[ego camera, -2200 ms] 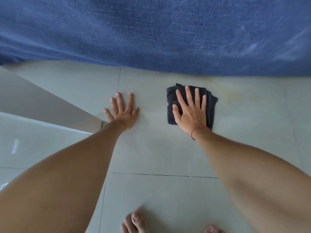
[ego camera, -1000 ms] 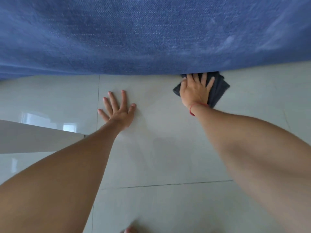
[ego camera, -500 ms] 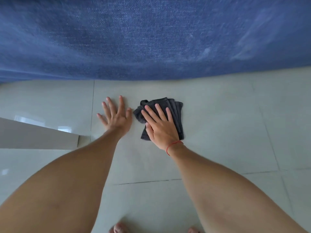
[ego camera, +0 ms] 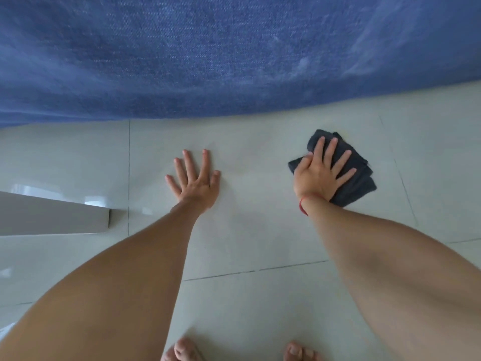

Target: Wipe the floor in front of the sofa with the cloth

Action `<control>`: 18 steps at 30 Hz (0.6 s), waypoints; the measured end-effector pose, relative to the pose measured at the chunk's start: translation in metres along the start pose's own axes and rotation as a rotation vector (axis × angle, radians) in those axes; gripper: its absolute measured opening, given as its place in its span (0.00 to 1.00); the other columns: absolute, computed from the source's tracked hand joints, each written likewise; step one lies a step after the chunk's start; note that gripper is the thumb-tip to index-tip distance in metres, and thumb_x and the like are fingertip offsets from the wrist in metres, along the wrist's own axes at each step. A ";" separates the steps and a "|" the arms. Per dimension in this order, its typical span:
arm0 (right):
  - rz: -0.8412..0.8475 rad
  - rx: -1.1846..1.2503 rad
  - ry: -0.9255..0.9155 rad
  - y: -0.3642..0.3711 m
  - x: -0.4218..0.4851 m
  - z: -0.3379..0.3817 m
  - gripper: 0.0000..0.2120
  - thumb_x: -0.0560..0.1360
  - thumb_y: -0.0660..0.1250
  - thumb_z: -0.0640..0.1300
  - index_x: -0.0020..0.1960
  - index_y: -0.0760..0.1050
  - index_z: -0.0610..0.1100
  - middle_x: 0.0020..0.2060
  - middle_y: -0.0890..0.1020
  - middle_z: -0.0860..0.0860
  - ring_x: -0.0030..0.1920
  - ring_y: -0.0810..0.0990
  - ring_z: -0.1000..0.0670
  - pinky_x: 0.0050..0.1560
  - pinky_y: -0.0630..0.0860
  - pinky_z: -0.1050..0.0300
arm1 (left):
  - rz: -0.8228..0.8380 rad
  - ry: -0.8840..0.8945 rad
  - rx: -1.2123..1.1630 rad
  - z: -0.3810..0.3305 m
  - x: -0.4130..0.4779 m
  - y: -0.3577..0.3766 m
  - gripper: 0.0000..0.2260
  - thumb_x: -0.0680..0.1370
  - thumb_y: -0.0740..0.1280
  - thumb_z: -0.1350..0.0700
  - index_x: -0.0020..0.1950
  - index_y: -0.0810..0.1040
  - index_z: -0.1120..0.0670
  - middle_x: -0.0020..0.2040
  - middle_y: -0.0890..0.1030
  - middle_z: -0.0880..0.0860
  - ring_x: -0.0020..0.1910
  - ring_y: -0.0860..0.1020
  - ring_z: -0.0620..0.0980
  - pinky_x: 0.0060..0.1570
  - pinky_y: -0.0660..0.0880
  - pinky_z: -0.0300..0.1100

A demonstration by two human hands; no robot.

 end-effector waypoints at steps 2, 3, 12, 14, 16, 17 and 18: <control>0.023 -0.013 -0.166 0.011 -0.013 0.028 0.25 0.80 0.50 0.51 0.77 0.55 0.53 0.78 0.55 0.54 0.78 0.48 0.41 0.73 0.42 0.32 | 0.010 -0.004 0.000 0.001 -0.001 0.000 0.26 0.81 0.44 0.41 0.76 0.36 0.38 0.77 0.29 0.51 0.76 0.30 0.53 0.72 0.31 0.59; 0.030 -0.027 -0.264 0.016 -0.022 0.040 0.24 0.80 0.51 0.50 0.76 0.58 0.53 0.78 0.57 0.53 0.78 0.51 0.40 0.73 0.44 0.32 | 0.013 -0.005 0.002 0.001 -0.001 0.000 0.26 0.81 0.44 0.41 0.76 0.36 0.38 0.77 0.29 0.50 0.76 0.29 0.53 0.72 0.31 0.59; 0.102 -0.058 -0.825 0.015 -0.060 0.003 0.22 0.78 0.54 0.49 0.71 0.69 0.51 0.72 0.70 0.55 0.74 0.66 0.45 0.74 0.56 0.43 | 0.017 -0.030 0.022 0.002 -0.002 0.000 0.26 0.80 0.44 0.40 0.75 0.35 0.36 0.77 0.29 0.49 0.76 0.29 0.52 0.73 0.32 0.58; 0.055 -0.079 -0.679 0.003 -0.044 -0.042 0.23 0.78 0.53 0.50 0.72 0.68 0.52 0.73 0.69 0.54 0.74 0.65 0.46 0.74 0.56 0.44 | 0.014 -0.025 0.010 0.001 -0.002 0.000 0.26 0.80 0.45 0.39 0.75 0.36 0.36 0.77 0.29 0.49 0.76 0.30 0.52 0.73 0.32 0.57; 0.011 -0.083 -0.401 -0.012 -0.025 -0.077 0.24 0.78 0.49 0.52 0.73 0.65 0.52 0.75 0.65 0.54 0.76 0.62 0.45 0.74 0.56 0.41 | 0.015 -0.021 0.008 0.000 -0.003 -0.001 0.26 0.80 0.44 0.40 0.75 0.36 0.36 0.77 0.29 0.49 0.76 0.29 0.52 0.72 0.31 0.58; 0.001 -0.079 -0.260 -0.018 -0.014 -0.083 0.25 0.79 0.48 0.53 0.74 0.63 0.53 0.76 0.63 0.54 0.77 0.60 0.45 0.74 0.53 0.39 | 0.013 -0.019 0.007 0.000 -0.003 -0.001 0.26 0.80 0.44 0.40 0.75 0.36 0.36 0.77 0.29 0.49 0.76 0.29 0.52 0.72 0.31 0.58; -0.001 -0.065 -0.140 -0.021 -0.001 -0.082 0.25 0.79 0.47 0.53 0.75 0.61 0.54 0.77 0.60 0.55 0.77 0.56 0.45 0.74 0.50 0.38 | 0.010 -0.017 0.007 0.000 -0.002 0.000 0.26 0.81 0.44 0.40 0.75 0.36 0.36 0.77 0.29 0.49 0.76 0.29 0.52 0.72 0.31 0.58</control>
Point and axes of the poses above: each hand's wrist, its own x-axis towards the middle knuckle, its own y-axis out of the palm, z = x × y, the point moved 1 cm from there along x, towards the middle knuckle
